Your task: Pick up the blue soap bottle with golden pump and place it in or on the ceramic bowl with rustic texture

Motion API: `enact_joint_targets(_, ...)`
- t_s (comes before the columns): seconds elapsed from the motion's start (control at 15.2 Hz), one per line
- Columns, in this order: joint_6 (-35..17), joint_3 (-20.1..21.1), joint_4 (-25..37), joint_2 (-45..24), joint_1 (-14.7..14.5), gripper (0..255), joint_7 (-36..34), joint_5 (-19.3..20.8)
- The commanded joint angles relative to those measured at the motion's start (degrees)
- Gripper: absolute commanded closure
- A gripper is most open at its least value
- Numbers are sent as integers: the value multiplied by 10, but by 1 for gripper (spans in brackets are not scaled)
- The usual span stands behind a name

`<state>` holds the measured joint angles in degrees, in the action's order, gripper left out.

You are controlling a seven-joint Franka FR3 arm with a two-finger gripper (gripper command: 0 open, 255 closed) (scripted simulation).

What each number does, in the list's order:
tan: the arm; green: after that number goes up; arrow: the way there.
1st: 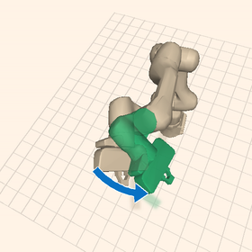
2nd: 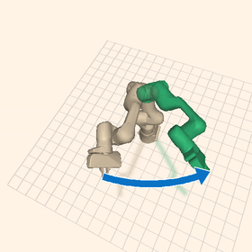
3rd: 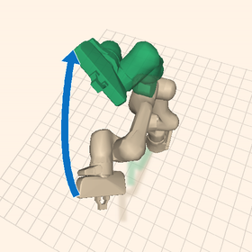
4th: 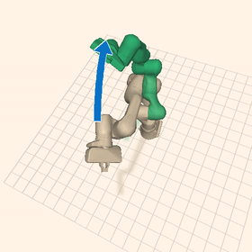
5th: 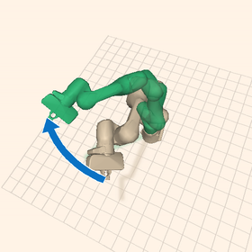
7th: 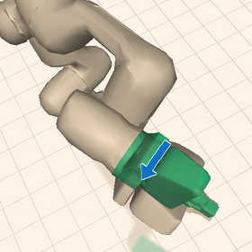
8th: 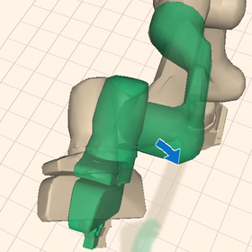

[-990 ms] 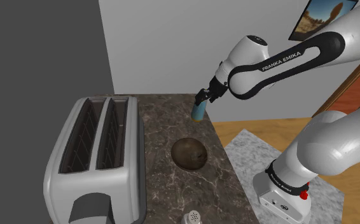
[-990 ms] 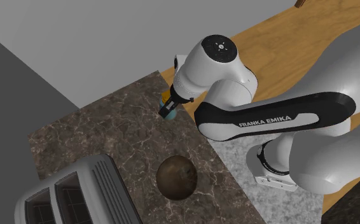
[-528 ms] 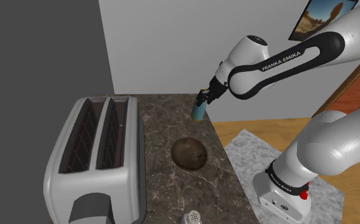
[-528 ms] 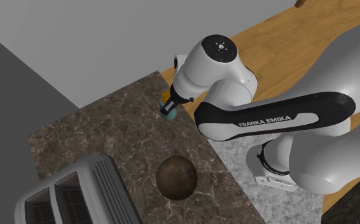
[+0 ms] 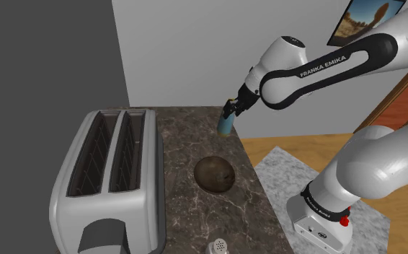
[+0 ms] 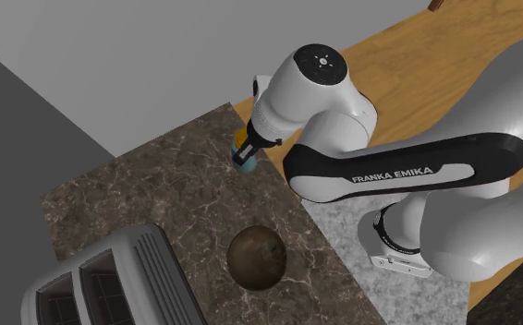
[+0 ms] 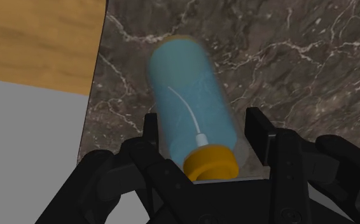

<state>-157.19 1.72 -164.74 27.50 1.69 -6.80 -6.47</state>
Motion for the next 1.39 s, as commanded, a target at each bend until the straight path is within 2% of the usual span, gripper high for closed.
enact_joint_targets(0.0, 22, 1, 7, 15, 2, 255, -2, 2)
enact_joint_targets(1.25, 210, 3, 99, 110, 13, 255, -15, 16)
enact_joint_targets(1.32, 217, 15, 91, 127, 7, 255, -29, 13)
